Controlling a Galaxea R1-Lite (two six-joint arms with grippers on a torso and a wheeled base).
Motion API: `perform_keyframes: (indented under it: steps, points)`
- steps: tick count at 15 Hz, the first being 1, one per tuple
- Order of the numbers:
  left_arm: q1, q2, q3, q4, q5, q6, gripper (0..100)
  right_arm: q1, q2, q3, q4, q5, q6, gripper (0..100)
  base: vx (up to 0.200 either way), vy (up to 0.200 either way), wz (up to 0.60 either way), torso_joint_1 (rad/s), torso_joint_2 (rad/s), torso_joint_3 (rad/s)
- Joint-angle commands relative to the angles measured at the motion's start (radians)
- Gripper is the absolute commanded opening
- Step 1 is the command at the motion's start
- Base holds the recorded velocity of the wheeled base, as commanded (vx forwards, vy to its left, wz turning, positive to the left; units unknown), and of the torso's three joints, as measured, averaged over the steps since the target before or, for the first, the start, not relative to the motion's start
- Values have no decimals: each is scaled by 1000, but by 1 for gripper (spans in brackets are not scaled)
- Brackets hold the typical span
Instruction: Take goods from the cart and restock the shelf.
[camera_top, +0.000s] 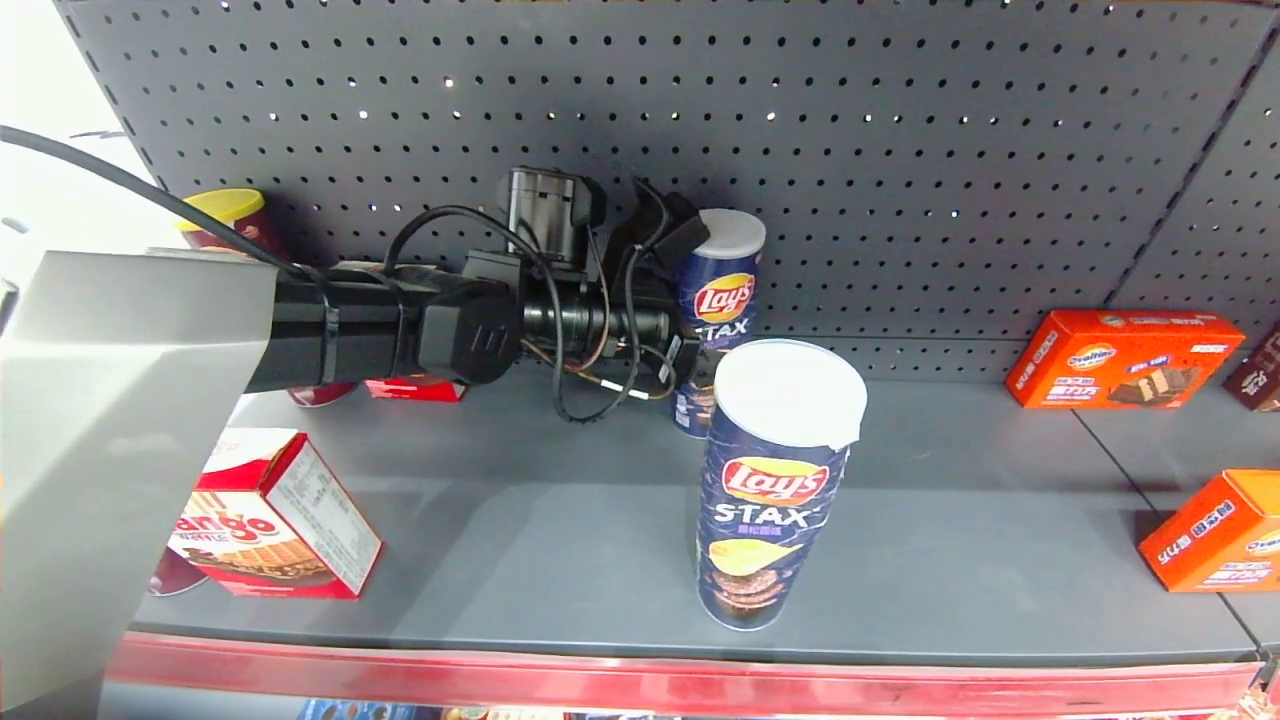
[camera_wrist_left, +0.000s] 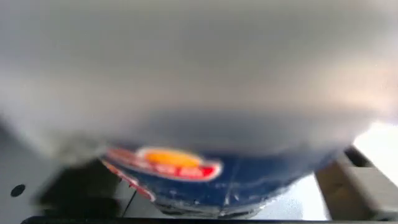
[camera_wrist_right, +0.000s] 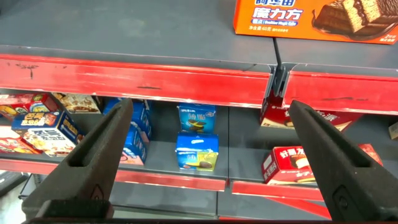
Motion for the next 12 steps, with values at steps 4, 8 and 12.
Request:
perform_keyframes:
  steps: [4, 8, 12]
  points:
    - [17, -96, 94, -10, 13, 3, 100, 0, 2, 0, 0, 0, 0, 100, 0, 0, 0, 0, 0, 0]
    - [20, -200, 224, -33, 77, 9, 100, 0, 2, 0, 0, 0, 0, 100, 0, 0, 0, 0, 0, 0]
    - [-10, -308, 354, -34, 212, 1, 100, 0, 2, 0, 0, 0, 0, 100, 0, 0, 0, 0, 0, 0]
